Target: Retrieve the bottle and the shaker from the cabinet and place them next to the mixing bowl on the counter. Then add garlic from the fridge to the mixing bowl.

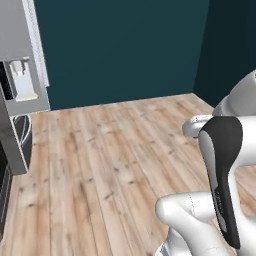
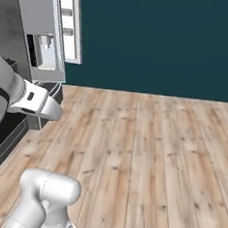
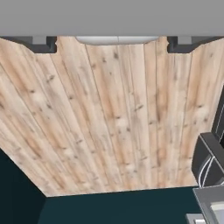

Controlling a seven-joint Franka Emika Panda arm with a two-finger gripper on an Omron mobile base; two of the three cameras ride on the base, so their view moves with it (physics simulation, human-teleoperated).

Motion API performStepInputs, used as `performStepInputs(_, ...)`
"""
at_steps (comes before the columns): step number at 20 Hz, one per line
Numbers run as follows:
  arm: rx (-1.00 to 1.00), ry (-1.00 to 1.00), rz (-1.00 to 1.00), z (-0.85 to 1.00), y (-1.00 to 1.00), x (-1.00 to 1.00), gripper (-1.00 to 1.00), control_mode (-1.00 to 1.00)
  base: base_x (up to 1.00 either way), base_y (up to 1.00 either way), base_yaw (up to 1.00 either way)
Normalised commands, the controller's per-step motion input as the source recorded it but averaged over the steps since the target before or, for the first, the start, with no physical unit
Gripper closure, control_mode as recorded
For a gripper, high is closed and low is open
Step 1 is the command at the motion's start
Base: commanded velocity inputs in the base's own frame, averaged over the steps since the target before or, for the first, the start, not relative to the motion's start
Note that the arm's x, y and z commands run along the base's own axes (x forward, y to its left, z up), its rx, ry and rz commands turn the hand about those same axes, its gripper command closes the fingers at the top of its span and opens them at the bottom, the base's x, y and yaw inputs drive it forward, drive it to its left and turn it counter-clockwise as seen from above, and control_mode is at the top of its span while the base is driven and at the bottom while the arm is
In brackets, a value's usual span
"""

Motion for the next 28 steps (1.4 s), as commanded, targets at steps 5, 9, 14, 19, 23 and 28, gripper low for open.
performStepInputs(5, 0.00, 0.00, 0.00, 0.00, 0.00, 0.00, -1.00, 1.00, 1.00, -0.29, 0.12)
performStepInputs(9, 0.00, 0.00, 0.00, 0.00, 0.00, 0.00, -1.00, 1.00, 1.00, -0.38, 0.12)
performStepInputs(14, 0.00, 0.00, 0.00, 0.00, 0.00, 0.00, -1.00, 1.00, 1.00, -0.49, 0.11)
performStepInputs(19, 0.00, 0.00, 0.00, 0.00, 0.00, 0.00, -1.00, 1.00, 1.00, -0.51, 0.09)
performStepInputs(23, 0.00, 0.00, 0.00, 0.00, 0.00, 0.00, -1.00, 1.00, 1.00, -0.42, 0.09)
performStepInputs(28, 0.00, 0.00, 0.00, 0.00, 0.00, 0.00, -1.00, 1.00, 1.00, -0.36, 0.10)
